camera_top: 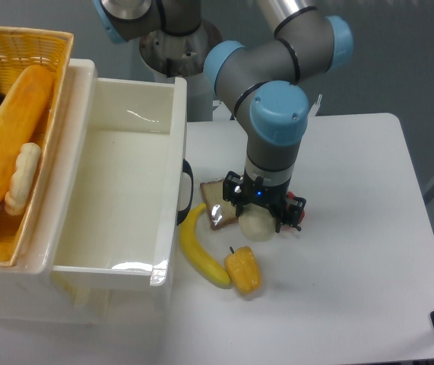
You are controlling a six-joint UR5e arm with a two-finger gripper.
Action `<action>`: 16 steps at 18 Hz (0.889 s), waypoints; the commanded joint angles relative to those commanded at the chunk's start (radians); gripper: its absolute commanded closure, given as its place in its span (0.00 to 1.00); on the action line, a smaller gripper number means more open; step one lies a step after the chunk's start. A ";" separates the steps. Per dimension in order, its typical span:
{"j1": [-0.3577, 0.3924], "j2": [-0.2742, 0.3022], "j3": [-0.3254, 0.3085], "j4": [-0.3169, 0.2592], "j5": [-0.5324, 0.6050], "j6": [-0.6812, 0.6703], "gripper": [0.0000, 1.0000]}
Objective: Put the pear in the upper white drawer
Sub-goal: 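Close the gripper around the pale pear on the bread slice, then lift the pear and carry it over the open white drawer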
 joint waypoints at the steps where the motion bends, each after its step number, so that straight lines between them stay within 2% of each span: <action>1: 0.006 0.014 0.000 -0.009 -0.009 -0.034 0.42; 3: 0.025 0.028 0.008 -0.020 -0.046 -0.118 0.42; 5: 0.028 0.044 0.014 -0.034 -0.061 -0.132 0.42; 7: 0.032 0.075 0.014 -0.073 -0.078 -0.150 0.41; 12: 0.084 0.192 0.011 -0.169 -0.208 -0.157 0.41; 16: 0.087 0.265 -0.003 -0.270 -0.307 -0.170 0.41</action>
